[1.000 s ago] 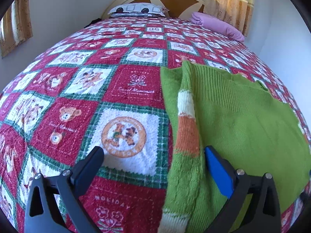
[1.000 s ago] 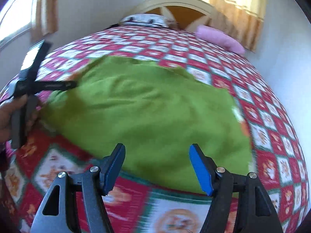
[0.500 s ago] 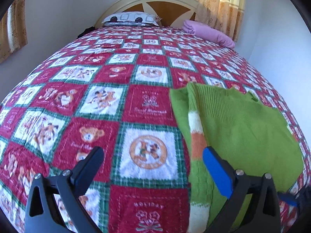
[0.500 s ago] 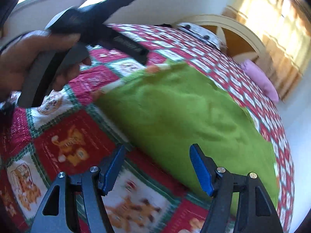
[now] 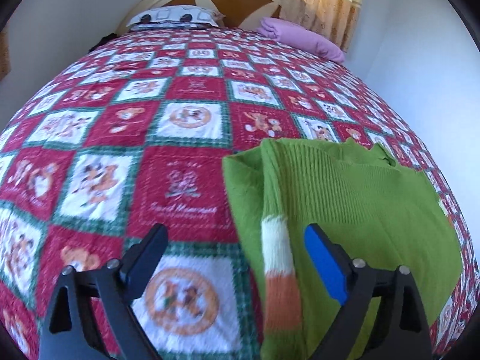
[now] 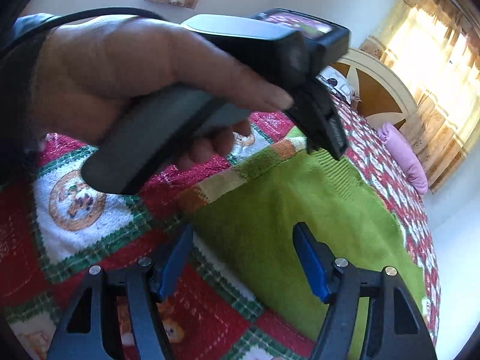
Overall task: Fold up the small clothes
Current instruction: 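Close both grippers on the striped side edge of the sweater, then lift the side edge with both grippers, fold it over the other half, open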
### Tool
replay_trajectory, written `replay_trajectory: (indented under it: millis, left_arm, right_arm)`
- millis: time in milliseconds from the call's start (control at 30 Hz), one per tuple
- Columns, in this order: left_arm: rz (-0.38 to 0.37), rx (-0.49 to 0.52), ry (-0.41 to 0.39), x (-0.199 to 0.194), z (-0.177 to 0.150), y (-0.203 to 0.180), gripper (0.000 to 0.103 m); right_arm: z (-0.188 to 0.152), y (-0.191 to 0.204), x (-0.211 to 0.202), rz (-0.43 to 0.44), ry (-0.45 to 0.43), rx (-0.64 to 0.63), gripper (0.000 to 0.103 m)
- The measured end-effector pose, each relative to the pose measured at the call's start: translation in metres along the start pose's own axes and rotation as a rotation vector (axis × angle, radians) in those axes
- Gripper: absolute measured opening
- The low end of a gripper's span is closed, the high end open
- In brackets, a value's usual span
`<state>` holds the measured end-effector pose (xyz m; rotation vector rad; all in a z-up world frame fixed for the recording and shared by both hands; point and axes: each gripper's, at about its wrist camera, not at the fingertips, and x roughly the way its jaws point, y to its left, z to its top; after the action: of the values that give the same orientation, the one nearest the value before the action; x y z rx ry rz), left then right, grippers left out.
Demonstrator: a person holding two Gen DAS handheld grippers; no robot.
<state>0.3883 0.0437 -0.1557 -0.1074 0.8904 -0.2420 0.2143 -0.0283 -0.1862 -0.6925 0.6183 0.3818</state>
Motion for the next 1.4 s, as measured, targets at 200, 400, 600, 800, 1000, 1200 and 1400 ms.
replay_trajectory:
  millis: [200, 400, 600, 800, 1000, 1200, 1400]
  left_arm:
    - [-0.054, -0.017, 0.025, 0.021, 0.013, 0.002, 0.087]
    - [-0.109, 0.000, 0.031, 0.026, 0.020, -0.001, 0.044]
    - [-0.153, 0.005, 0.061, 0.021, 0.028, -0.005, 0.016]
    - [-0.236, -0.124, 0.069, 0.004, 0.040, 0.002, 0.015]
    - [-0.284, -0.176, 0.067, -0.010, 0.050, -0.013, 0.015]
    - [-0.311, -0.176, 0.051, -0.023, 0.063, -0.043, 0.015]
    - [-0.333, -0.149, 0.035, -0.038, 0.075, -0.085, 0.015]
  right_arm:
    - [0.004, -0.002, 0.006, 0.014, -0.023, -0.001, 0.069]
    - [0.009, -0.012, 0.013, 0.064, -0.027, 0.027, 0.065]
    - [0.011, -0.016, 0.001, 0.151, -0.039, 0.070, 0.015]
    - [0.005, -0.045, -0.026, 0.181, -0.080, 0.170, 0.008]
    - [-0.015, -0.083, -0.047, 0.224, -0.095, 0.319, 0.007]
    - [-0.038, -0.110, -0.068, 0.240, -0.119, 0.458, 0.007]
    - [-0.059, -0.152, -0.082, 0.229, -0.165, 0.561, 0.007]
